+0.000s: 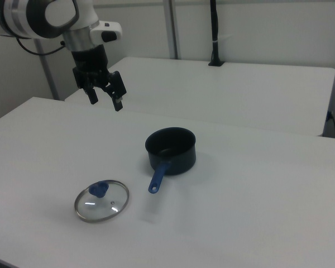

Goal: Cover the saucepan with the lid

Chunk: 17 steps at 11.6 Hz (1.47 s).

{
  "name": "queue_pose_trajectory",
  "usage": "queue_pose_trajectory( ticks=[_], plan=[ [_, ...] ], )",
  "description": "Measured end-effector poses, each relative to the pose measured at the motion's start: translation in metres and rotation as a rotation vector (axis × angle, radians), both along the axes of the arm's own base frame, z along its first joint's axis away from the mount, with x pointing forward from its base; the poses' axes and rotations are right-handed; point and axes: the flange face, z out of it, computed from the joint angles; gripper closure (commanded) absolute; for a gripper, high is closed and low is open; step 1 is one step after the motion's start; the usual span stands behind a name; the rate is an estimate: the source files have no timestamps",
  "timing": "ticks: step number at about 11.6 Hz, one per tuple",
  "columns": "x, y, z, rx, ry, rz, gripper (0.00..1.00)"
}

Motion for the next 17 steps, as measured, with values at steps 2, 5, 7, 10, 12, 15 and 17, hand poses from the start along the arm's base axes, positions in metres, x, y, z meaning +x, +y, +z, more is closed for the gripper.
queue_pose_trajectory(
  ticks=[2, 5, 7, 10, 12, 15, 17],
  plan=[
    [0.000, 0.000, 0.000, 0.000, 0.000, 0.000, 0.00],
    [0.000, 0.000, 0.000, 0.000, 0.000, 0.000, 0.00],
    [0.000, 0.000, 0.000, 0.000, 0.000, 0.000, 0.00],
    [0.000, -0.001, 0.000, 0.000, 0.000, 0.005, 0.00],
    [0.000, -0.005, -0.001, -0.006, 0.005, 0.088, 0.00],
    [0.005, -0.006, -0.022, -0.020, 0.057, 0.411, 0.00],
    [0.007, -0.001, -0.055, -0.006, 0.124, 0.462, 0.00]
  ],
)
